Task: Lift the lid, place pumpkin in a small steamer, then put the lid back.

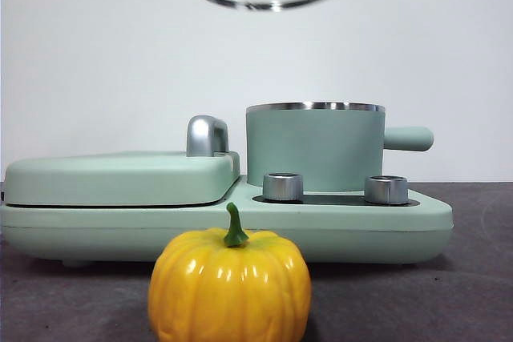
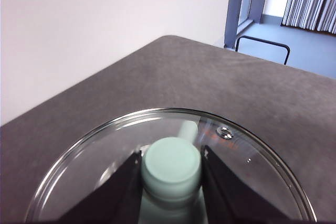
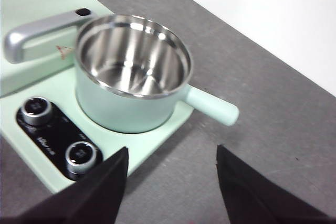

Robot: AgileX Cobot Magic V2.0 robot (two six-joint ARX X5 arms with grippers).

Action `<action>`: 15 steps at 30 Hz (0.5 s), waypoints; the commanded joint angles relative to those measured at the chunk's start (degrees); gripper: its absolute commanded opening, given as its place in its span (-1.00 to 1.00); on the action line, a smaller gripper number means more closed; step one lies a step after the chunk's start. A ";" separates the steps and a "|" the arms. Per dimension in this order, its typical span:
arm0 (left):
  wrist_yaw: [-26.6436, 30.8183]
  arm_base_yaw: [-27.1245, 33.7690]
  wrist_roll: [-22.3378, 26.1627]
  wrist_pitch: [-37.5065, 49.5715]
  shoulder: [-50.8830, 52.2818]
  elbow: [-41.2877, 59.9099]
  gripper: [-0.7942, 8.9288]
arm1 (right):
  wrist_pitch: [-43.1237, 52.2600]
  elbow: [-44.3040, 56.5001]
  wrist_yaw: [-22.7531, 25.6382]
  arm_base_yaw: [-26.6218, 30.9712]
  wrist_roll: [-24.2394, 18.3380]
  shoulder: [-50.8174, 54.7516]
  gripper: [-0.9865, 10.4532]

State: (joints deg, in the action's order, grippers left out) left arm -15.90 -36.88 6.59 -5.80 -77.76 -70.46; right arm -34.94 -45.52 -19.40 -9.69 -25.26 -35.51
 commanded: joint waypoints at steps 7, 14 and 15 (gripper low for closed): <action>10.82 2.19 -0.26 -20.02 9.22 -1.36 -0.81 | -1.07 -1.20 -1.77 -7.06 1.40 -0.79 -0.36; 11.65 5.62 -2.38 -22.05 14.27 3.82 -0.81 | -1.31 -1.20 -1.53 -15.15 4.00 -3.87 -0.23; 11.65 6.19 -2.93 -21.77 15.19 5.29 -0.81 | -1.27 -1.20 -1.55 -16.41 3.98 -4.55 -0.23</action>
State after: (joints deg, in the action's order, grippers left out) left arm -4.34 -30.85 5.10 -28.95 -62.94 -65.34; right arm -36.64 -45.52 -20.86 -24.99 -22.35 -39.35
